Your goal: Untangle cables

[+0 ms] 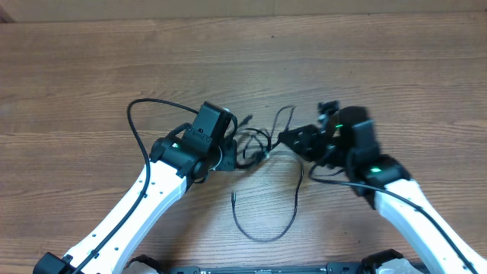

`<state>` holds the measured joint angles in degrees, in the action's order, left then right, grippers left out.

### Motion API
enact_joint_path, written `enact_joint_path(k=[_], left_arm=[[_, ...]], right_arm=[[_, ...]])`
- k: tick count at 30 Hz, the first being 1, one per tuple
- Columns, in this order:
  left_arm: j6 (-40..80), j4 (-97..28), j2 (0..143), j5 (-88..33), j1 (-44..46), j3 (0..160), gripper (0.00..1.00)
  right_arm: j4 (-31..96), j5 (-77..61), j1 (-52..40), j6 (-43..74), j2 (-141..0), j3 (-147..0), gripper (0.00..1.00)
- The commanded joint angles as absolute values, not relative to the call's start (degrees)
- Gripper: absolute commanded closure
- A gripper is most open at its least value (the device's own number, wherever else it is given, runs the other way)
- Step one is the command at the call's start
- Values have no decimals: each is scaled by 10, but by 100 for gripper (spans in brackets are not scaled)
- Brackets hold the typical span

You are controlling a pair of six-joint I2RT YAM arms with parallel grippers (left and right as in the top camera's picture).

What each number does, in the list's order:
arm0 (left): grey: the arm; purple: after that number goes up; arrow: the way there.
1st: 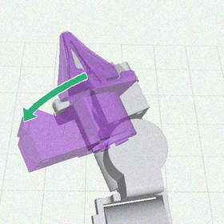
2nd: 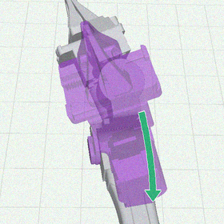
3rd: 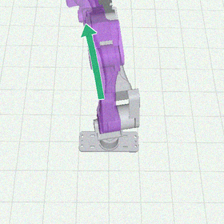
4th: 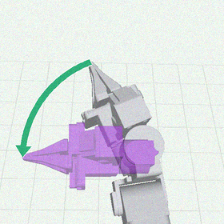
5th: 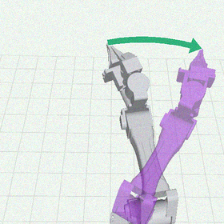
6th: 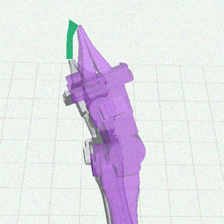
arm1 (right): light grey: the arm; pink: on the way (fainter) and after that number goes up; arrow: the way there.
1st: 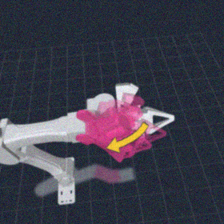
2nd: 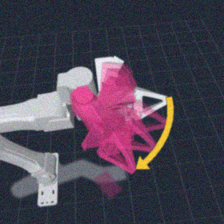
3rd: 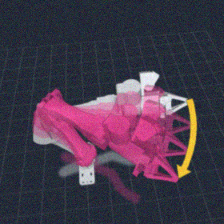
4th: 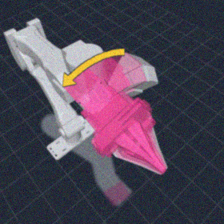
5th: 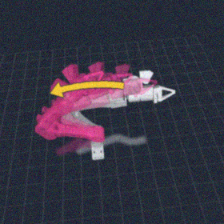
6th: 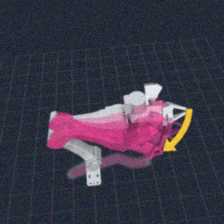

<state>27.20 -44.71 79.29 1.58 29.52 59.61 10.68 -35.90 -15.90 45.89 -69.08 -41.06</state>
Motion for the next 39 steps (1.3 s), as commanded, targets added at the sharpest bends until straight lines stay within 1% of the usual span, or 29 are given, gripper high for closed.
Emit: enact_joint_path(k=[1, 7, 9, 10, 11, 12, 14, 15, 16, 17, 18, 19, 21, 26, 31, 34, 39], left_arm=[[333, -432, 788, 101, 293, 609, 94], [335, -420, 798, 109, 293, 609, 95], [335, -419, 806, 107, 293, 609, 95], [335, -418, 812, 102, 293, 609, 96], [335, -416, 816, 95, 293, 609, 96], [335, -413, 822, 83, 293, 609, 96], [335, -412, 832, 63, 293, 609, 96], [335, -413, 837, 57, 293, 609, 90], [335, -413, 843, 57, 293, 609, 77], [335, -415, 848, 57, 293, 609, 60], [335, -417, 854, 57, 293, 609, 26], [335, -417, 859, 57, 293, 609, 0], [343, -422, 866, 55, 293, 609, 0], [445, -441, 869, 40, 293, 609, 1], [579, -440, 869, -13, 295, 609, 0], [662, -440, 869, -16, 300, 609, 1], [799, -445, 869, -17, 317, 608, 0]], right_arm=[[95, -514, -102, 394, -653, -408, 96], [89, -568, -9, 389, -640, -408, 96], [103, -566, 11, 384, -640, -408, 96], [118, -564, 16, 377, -640, -408, 94], [128, -563, 16, 371, -641, -408, 89], [142, -562, 14, 362, -641, -408, 80], [172, -547, 6, 335, -643, -408, 67], [189, -531, 2, 325, -644, -408, 64], [210, -503, -3, 325, -644, -408, 60], [226, -481, -5, 325, -644, -408, 58], [239, -461, -8, 325, -644, -408, 56], [250, -444, -9, 325, -644, -408, 54], [269, -418, -10, 325, -644, -408, 51], [303, -366, -10, 325, -644, -408, 40], [323, -341, -10, 325, -644, -408, 37], [336, -330, -10, 325, -644, -408, 35], [365, -295, -10, 325, -644, -408, 29]])
